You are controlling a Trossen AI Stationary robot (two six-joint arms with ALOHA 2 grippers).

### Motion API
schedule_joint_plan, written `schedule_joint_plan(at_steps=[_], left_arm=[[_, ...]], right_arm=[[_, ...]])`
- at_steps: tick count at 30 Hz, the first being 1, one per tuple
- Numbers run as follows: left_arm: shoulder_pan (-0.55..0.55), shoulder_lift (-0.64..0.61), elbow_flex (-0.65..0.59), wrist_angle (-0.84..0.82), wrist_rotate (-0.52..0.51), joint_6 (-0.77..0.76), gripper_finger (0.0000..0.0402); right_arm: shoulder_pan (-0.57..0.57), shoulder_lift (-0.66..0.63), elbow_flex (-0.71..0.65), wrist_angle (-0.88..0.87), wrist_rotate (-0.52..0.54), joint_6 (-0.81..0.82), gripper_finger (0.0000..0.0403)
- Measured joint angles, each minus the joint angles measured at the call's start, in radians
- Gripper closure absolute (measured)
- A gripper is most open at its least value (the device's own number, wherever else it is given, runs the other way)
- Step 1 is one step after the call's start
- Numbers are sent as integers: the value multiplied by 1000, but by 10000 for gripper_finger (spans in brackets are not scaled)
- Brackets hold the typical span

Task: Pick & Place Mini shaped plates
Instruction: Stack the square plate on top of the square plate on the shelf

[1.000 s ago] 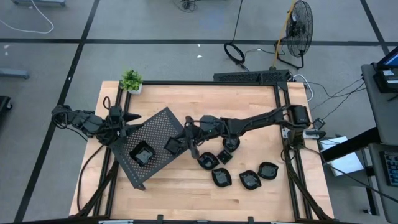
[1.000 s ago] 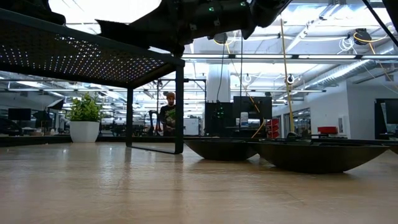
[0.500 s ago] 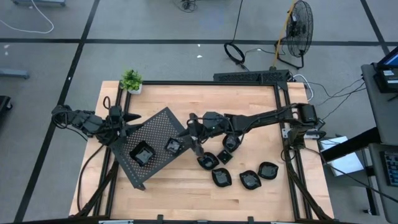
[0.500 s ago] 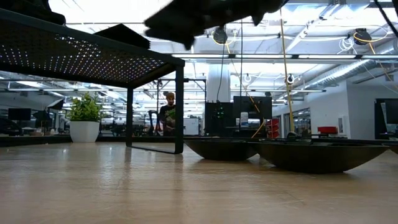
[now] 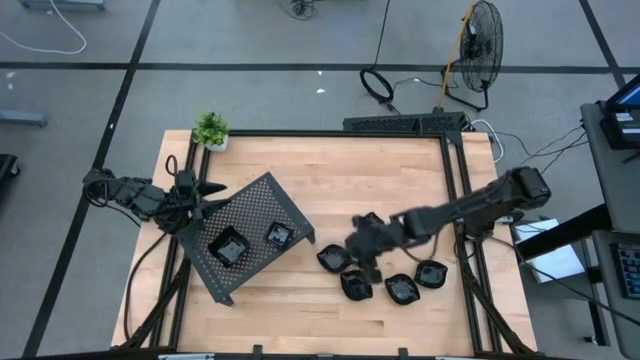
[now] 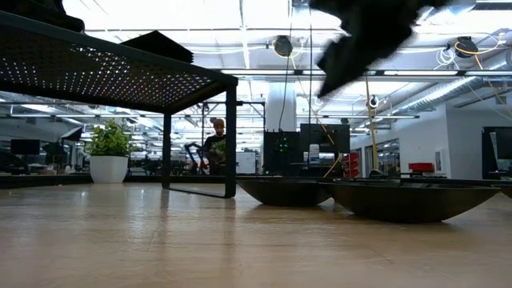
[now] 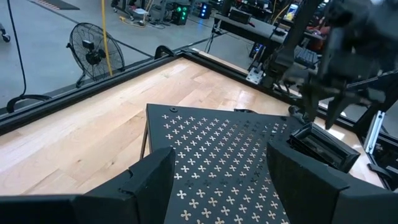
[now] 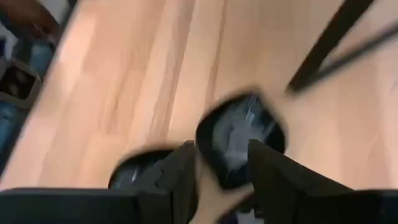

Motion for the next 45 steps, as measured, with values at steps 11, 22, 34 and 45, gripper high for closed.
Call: schedule_joint_plan(at_steps=[11, 22, 34, 45], left_arm=[[0, 0, 0, 0, 1, 0, 146], [0, 0, 0, 0, -1, 0, 146], [0, 0, 0, 0, 0, 0, 146], [0, 0, 0, 0, 0, 0, 146]], right_arm=[[66, -3, -147, -96, 189, 369, 261], [37, -4, -256, -123, 158, 609, 261], [-36, -3, -305, 53, 110, 578, 261], [-96, -3, -305, 119, 106, 543, 261]])
